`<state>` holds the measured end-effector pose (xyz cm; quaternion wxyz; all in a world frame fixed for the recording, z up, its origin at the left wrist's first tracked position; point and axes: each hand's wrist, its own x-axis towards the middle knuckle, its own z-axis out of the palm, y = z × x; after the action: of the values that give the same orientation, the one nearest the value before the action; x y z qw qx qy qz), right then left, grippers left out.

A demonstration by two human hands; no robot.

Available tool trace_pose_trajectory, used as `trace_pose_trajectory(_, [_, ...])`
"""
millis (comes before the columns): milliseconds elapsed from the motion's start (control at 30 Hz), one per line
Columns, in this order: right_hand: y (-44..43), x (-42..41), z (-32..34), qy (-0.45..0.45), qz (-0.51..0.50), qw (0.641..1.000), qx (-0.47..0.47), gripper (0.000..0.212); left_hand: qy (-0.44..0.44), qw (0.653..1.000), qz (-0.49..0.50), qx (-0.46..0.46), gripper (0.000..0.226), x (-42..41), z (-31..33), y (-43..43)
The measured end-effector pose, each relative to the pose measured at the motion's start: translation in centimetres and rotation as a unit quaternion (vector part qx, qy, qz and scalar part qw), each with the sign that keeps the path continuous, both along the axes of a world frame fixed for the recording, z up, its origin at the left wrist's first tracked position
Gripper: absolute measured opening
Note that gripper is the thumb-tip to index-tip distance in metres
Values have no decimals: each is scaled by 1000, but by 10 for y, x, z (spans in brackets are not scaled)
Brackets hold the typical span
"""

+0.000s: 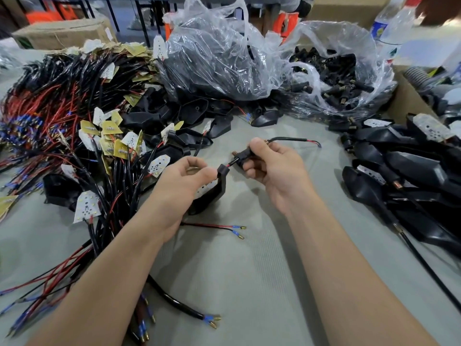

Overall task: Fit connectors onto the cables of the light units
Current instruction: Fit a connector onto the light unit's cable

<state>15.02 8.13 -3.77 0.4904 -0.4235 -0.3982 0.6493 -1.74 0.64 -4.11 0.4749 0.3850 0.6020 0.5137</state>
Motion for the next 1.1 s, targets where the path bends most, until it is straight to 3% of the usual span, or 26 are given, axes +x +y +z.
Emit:
trace_pose_trajectory(100, [1, 1, -1, -9, 1, 1000, 0, 18, 13, 999, 35, 37, 25, 1, -4, 1])
trace_pose_trajectory(267, [-7, -5, -3, -15, 69, 998, 1, 15, 32, 991, 87, 92, 21, 3, -3, 0])
trace_pose_trajectory(433, [-9, 0, 0, 8, 114, 993, 12, 5, 32, 990, 94, 102, 15, 0, -2, -1])
trace_pose_trajectory(700, [-13, 6, 2, -10, 130, 991, 30, 10, 64, 985, 94, 129, 7, 1, -2, -4])
trace_pose_trajectory(800, [-14, 5, 1, -17, 137, 990, 27, 8, 45, 990, 80, 108, 23, 2, -4, -4])
trace_pose_trajectory(900, [-13, 6, 2, -5, 158, 987, 10, 9, 45, 989, 86, 110, 21, 1, -3, -5])
trace_pose_trajectory(1000, [-13, 8, 3, 8, 181, 983, -24, 23, 107, 977, 106, 148, 11, 1, -5, -6])
trace_pose_trajectory(1100, [-13, 5, 1, -6, 195, 980, -43, 20, 195, 949, 130, 210, 16, 3, -7, -9])
